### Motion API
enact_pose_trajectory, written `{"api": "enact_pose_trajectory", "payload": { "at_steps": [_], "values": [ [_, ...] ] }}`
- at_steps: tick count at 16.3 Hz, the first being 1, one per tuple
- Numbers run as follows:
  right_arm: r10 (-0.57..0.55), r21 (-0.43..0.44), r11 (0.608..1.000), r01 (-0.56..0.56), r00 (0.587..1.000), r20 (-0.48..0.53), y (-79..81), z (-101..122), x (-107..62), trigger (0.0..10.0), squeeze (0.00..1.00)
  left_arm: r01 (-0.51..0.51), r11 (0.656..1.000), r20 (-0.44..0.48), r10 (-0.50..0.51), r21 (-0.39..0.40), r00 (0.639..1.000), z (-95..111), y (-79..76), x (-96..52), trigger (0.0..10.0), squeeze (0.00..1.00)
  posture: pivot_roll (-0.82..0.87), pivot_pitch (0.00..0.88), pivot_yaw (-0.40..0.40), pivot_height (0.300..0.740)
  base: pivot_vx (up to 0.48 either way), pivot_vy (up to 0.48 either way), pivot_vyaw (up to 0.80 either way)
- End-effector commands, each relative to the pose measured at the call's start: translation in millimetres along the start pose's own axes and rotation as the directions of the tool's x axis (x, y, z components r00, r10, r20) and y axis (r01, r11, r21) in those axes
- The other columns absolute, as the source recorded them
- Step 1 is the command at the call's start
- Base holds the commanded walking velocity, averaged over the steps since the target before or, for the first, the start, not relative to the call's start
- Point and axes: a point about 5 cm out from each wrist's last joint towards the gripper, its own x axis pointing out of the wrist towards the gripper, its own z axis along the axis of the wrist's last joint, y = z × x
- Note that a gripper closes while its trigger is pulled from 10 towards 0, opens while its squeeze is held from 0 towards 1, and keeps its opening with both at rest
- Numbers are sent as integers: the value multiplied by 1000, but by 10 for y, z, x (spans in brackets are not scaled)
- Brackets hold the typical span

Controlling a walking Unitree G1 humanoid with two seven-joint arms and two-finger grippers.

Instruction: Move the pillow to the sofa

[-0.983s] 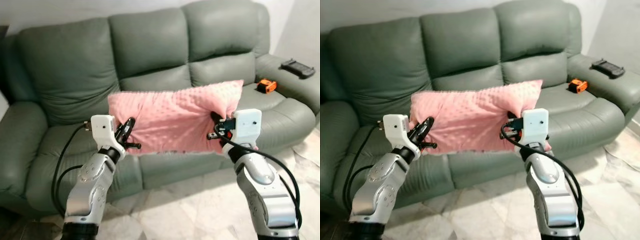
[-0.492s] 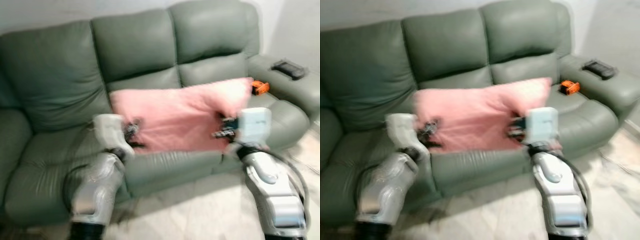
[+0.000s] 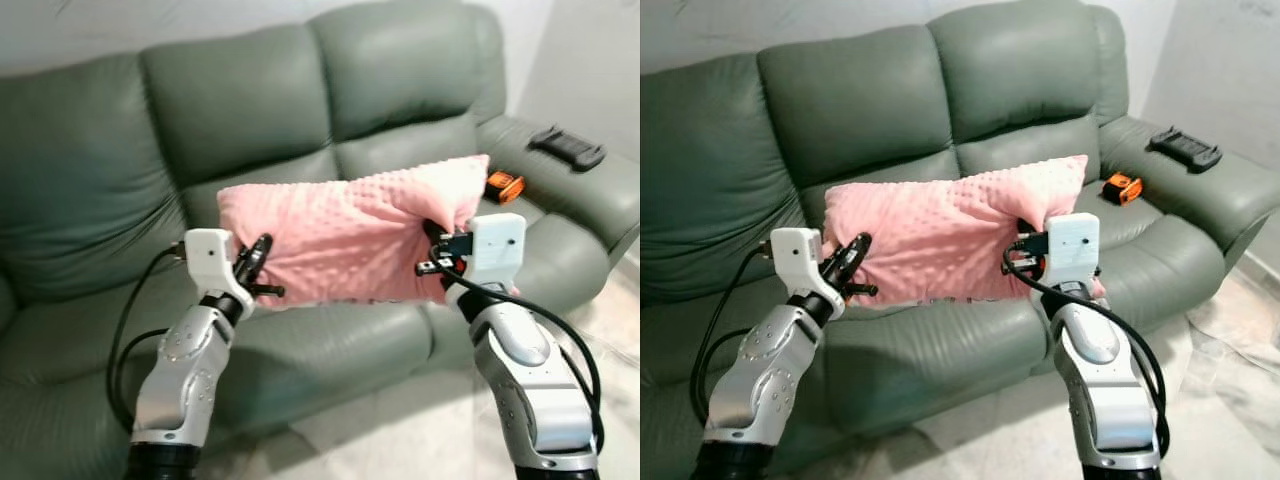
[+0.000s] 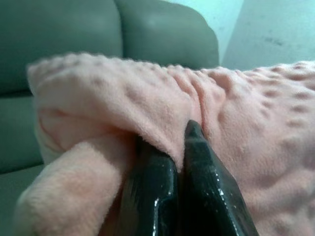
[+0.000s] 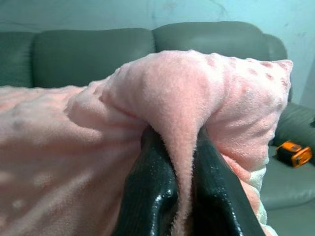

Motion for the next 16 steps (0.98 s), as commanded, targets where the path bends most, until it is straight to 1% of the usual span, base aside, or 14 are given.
{"api": "enact_pose_trajectory", "payload": {
  "at_steps": [1,4,6,13,16],
  "values": [
    [4,3,1000,-4,1000,30,21,64,11,10000,0,3,1000,19,-3,23,1000,65,18,1,10000,0,-158,4,65,740,424,0,0],
    [5,-3,1000,-5,1000,29,25,61,5,10000,0,-6,1000,17,5,22,1000,59,22,2,10000,0,-159,8,65,740,390,0,0],
    [7,-7,1000,-7,1000,29,25,63,1,10000,0,-33,999,13,33,21,999,48,51,4,10000,0,-159,8,65,740,0,0,0],
    [14,-25,1000,-14,999,34,29,70,-4,10000,0,-66,997,16,65,36,998,50,82,12,10000,0,-160,8,66,740,0,0,0],
    [13,-32,999,-12,999,34,33,69,-3,10000,0,-74,996,16,73,45,997,51,91,19,10000,0,-162,9,66,740,0,0,548]
  ]
}}
